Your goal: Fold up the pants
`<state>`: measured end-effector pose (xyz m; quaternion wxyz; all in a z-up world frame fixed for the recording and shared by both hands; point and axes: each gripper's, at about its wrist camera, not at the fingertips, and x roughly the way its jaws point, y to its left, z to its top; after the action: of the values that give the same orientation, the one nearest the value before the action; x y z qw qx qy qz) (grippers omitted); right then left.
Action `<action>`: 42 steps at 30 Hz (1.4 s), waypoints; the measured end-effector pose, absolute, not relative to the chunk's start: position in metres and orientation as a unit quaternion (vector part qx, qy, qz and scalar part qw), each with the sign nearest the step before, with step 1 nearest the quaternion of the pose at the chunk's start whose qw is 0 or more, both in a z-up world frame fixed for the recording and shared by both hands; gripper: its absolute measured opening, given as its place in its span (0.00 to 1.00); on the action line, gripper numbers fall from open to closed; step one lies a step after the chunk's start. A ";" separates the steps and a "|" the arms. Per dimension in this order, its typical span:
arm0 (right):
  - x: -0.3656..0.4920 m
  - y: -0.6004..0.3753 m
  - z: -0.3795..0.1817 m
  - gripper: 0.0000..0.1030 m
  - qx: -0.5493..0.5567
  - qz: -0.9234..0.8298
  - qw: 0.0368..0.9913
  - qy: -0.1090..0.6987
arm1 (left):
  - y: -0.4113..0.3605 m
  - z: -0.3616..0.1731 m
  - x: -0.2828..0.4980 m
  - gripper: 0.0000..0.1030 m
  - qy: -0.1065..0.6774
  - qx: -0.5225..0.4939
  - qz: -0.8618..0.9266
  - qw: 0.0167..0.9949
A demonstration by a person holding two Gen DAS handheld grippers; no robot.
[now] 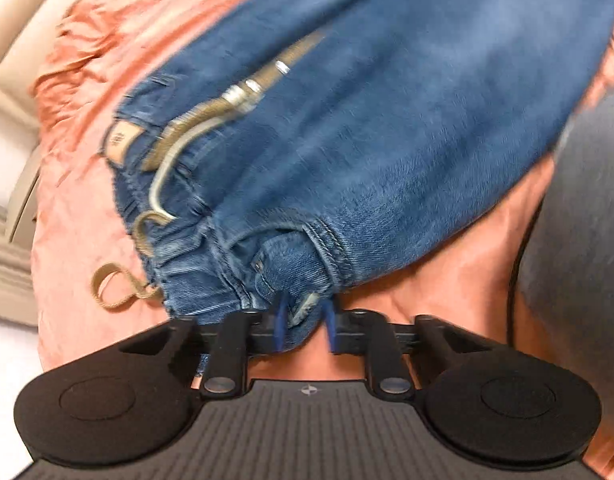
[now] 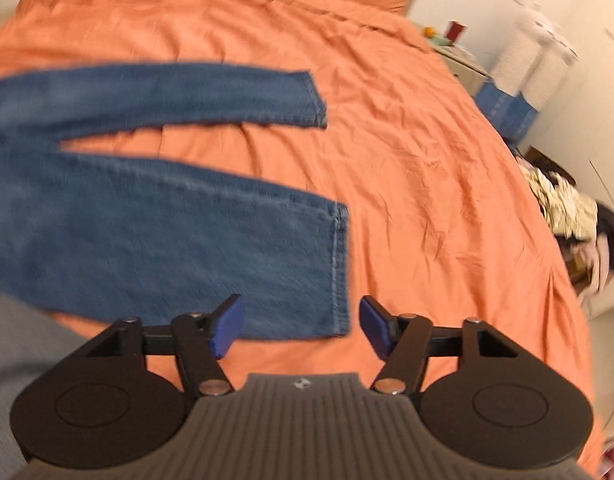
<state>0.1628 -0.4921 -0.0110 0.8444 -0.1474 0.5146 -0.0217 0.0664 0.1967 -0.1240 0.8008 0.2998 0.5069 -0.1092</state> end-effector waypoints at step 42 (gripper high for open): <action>0.329 -0.486 0.016 0.00 -0.389 0.125 0.824 0.392 | 0.202 0.008 0.212 0.09 0.437 0.098 0.146 0.882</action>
<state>0.3291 -0.4865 0.0156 0.8239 -0.3895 0.3925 0.1245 0.2119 0.2025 0.0078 0.8820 0.0977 0.4372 0.1460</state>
